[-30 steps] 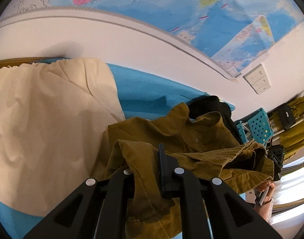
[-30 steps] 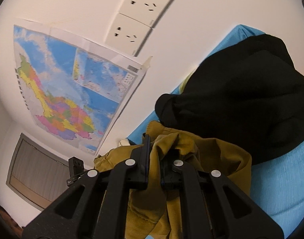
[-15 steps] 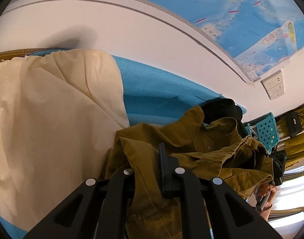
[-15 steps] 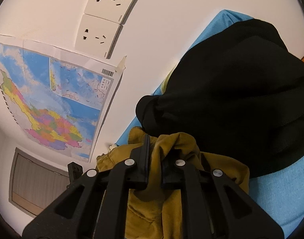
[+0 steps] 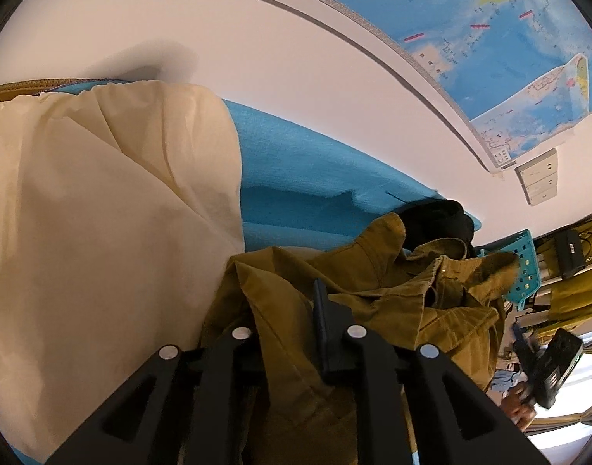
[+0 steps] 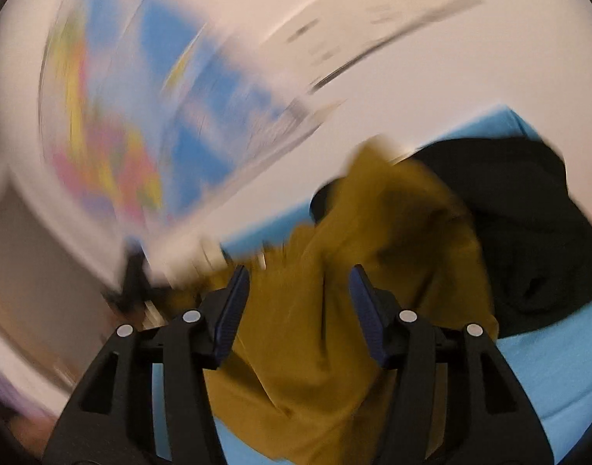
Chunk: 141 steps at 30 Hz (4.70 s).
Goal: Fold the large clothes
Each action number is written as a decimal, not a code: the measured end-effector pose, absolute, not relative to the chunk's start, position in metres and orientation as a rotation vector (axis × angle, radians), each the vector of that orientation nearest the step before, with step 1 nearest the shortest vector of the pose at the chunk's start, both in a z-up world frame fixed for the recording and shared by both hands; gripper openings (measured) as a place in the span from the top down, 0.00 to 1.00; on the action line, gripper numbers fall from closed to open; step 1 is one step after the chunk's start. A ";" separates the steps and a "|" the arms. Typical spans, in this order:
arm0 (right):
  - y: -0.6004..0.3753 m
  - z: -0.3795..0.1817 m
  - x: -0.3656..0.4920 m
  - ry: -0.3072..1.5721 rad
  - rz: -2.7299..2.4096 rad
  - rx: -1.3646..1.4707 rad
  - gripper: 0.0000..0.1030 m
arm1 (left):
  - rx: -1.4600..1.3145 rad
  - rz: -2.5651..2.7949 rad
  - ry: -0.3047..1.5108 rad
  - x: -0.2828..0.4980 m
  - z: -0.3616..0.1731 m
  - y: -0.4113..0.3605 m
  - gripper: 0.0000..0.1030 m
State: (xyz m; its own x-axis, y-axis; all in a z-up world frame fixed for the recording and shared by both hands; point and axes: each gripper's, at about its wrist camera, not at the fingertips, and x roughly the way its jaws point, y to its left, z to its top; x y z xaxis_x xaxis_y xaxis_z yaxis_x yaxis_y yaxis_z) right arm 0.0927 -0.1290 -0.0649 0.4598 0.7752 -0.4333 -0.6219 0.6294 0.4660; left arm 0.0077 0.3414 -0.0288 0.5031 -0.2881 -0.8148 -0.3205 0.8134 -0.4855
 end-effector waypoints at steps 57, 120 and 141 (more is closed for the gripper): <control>-0.241 -0.103 0.009 0.534 0.971 0.414 0.88 | -0.408 -0.129 0.739 -0.169 -0.046 0.299 0.80; -0.145 -0.097 -0.067 0.512 0.956 0.068 0.52 | -0.250 -0.072 0.839 -0.224 -0.071 0.265 0.52; -0.028 -0.116 -0.098 0.555 1.137 -0.201 0.49 | -0.250 -0.130 0.875 -0.222 -0.083 0.263 0.81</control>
